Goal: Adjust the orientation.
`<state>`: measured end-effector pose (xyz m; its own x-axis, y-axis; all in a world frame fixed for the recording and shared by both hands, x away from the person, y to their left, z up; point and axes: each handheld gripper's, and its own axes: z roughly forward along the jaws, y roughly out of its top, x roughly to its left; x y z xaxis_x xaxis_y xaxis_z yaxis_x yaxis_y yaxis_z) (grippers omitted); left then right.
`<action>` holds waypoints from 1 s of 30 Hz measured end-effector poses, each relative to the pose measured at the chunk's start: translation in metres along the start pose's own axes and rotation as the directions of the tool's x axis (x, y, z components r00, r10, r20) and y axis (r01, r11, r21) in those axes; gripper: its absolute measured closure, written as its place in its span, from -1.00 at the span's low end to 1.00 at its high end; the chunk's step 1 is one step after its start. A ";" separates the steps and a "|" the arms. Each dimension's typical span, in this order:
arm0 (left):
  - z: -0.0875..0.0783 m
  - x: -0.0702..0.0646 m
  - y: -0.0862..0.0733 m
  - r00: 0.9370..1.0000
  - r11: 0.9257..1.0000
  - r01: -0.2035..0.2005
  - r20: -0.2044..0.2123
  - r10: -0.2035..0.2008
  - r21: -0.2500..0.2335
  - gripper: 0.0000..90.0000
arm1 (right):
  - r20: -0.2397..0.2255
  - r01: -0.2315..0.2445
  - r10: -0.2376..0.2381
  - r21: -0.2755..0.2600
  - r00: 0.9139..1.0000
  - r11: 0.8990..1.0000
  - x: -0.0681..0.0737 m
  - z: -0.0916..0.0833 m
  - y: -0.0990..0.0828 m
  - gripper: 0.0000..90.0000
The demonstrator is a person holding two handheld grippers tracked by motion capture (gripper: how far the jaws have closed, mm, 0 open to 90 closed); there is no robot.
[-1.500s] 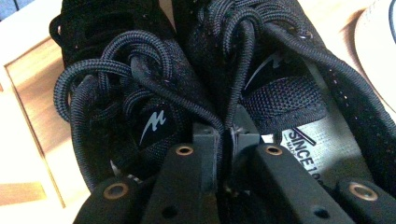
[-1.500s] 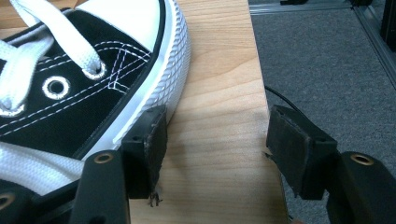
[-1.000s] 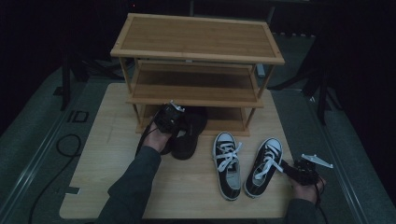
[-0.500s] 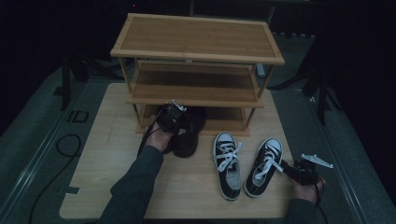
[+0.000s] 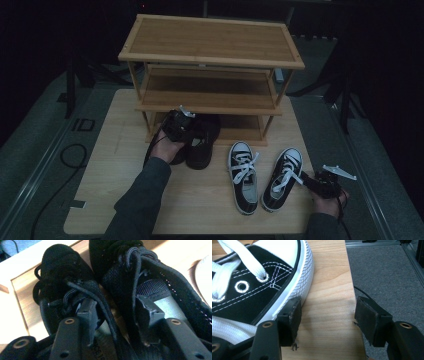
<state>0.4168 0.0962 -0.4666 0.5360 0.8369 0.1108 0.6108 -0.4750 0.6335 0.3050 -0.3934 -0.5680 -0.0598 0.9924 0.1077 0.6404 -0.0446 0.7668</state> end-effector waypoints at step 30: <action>-0.068 -0.011 -0.029 0.988 0.990 -0.025 0.149 0.045 -0.137 0.63 | 0.001 0.002 -0.002 0.000 1.000 1.000 0.000 0.000 0.000 -0.15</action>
<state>0.3535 0.1196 -0.4346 0.6442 0.7645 0.0238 0.5116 -0.4538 0.7296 0.3050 -0.3934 -0.5680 -0.0605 0.9926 0.1052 0.6406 -0.0422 0.7667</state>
